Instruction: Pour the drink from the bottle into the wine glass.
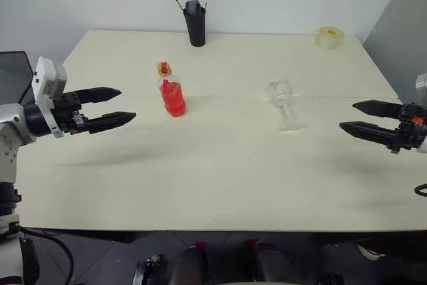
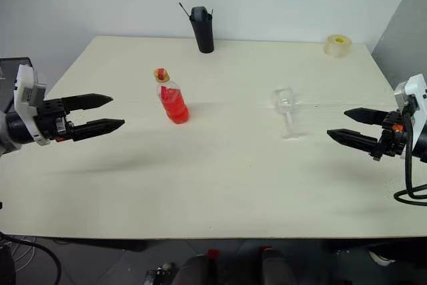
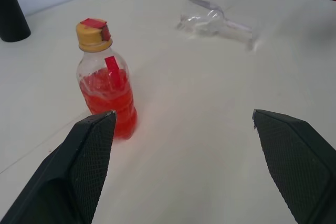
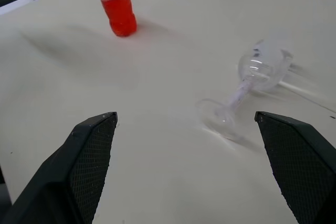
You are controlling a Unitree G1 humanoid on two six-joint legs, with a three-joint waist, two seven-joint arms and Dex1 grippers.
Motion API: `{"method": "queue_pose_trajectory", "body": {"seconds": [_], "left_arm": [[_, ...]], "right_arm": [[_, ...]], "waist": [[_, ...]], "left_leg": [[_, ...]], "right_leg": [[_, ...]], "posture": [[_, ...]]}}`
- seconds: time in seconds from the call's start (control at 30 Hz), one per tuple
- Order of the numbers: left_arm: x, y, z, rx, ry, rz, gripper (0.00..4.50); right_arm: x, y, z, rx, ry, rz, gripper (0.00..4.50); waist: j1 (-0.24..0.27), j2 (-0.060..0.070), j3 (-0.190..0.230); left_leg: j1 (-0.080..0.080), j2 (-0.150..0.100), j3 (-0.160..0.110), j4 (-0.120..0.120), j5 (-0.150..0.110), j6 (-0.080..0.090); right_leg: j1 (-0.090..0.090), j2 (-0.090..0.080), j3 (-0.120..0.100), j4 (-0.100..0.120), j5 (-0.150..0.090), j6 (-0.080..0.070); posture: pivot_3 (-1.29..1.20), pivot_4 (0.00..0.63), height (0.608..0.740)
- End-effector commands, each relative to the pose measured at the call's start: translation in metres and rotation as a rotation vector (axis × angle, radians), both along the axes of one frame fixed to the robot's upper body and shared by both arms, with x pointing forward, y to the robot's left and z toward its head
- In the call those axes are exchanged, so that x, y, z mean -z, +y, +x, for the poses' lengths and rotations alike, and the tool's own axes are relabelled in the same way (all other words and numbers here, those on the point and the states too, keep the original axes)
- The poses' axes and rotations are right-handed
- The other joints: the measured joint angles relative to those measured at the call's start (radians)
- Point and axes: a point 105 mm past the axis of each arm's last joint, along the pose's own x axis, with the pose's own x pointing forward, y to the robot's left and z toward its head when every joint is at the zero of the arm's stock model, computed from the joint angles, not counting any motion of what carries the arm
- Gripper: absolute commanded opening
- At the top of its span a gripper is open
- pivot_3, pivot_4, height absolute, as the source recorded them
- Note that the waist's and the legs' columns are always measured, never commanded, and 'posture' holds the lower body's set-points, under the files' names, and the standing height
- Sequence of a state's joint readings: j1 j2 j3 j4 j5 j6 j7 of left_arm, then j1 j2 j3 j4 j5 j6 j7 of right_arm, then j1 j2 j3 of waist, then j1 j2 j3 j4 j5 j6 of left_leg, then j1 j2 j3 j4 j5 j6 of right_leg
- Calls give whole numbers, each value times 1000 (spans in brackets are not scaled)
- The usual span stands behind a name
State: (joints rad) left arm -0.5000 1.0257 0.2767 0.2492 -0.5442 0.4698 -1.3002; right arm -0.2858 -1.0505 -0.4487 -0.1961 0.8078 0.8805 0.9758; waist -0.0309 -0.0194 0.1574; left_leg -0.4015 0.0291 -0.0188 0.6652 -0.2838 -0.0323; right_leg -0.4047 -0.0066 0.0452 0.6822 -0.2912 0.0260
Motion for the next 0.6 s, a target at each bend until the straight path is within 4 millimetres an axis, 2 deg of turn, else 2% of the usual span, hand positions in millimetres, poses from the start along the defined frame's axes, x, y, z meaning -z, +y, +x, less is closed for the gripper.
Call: {"method": "queue_pose_trajectory", "body": {"seconds": [0.03,0.23,0.4,0.6], "left_arm": [[-15,5,-5,-7,-56,24,4455],[-2,12,0,-85,-25,35,4455],[9,7,11,-134,-71,48,4455],[23,-6,30,-187,-102,-7,4455]], "right_arm": [[-13,-2,3,15,-67,-7,4500],[-15,6,5,-23,-69,2,4500],[-15,19,2,-76,-62,7,4500],[-6,59,4,-187,-54,49,4500]], "waist": [[1,0,0],[0,0,0],[2,0,0],[1,0,0]], "left_leg": [[0,0,0,0,0,0],[0,0,0,0,0,0],[0,0,0,0,0,0],[0,0,-1,0,0,0]], "right_leg": [[0,0,0,0,0,0],[0,0,0,0,0,0],[0,-1,0,0,0,0],[0,-1,0,1,0,0]], "posture": [[0,150,740],[0,150,740],[0,150,740],[0,150,740]]}}
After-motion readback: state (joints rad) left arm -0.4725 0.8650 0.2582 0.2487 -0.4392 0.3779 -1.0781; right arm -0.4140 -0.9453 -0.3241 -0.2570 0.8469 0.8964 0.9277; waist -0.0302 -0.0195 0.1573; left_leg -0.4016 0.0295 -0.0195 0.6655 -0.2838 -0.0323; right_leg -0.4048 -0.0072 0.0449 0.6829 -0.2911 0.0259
